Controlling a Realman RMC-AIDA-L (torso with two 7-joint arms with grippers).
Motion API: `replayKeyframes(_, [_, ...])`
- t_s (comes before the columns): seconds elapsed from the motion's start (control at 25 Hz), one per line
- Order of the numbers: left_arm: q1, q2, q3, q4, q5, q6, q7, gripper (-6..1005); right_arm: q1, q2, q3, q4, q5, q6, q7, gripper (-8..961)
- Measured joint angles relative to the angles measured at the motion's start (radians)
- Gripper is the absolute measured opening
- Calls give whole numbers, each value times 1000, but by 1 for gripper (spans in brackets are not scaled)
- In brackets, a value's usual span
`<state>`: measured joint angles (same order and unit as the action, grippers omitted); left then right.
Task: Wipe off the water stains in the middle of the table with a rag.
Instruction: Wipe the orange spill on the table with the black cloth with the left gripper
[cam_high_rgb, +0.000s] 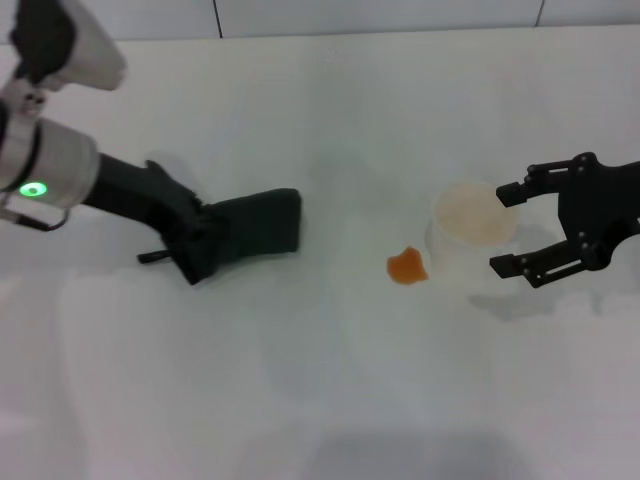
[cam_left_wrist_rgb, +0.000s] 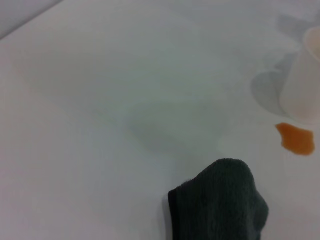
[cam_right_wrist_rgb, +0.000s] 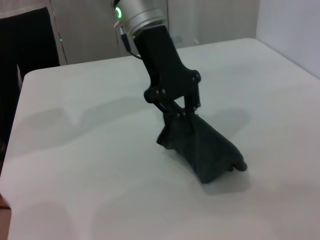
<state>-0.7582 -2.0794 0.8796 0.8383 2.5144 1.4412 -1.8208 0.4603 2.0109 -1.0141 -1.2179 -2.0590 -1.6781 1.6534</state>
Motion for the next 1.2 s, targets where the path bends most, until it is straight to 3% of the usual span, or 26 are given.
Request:
replayKeyframes(0.52, [-161,-7,314,-149,-124,-185,-211,101,-21,0,-6,5,7,0,-25,869])
replayKeyframes(0.84, [-191,-9,546,-159,-194,-261,-338,106,-17,0,-8,11,10,1,-37,870])
replayKeyframes(1.2, [-212,-10,708,-150,-280,-269,-386,111,-22,0,-8,12,21,-3,-44,869])
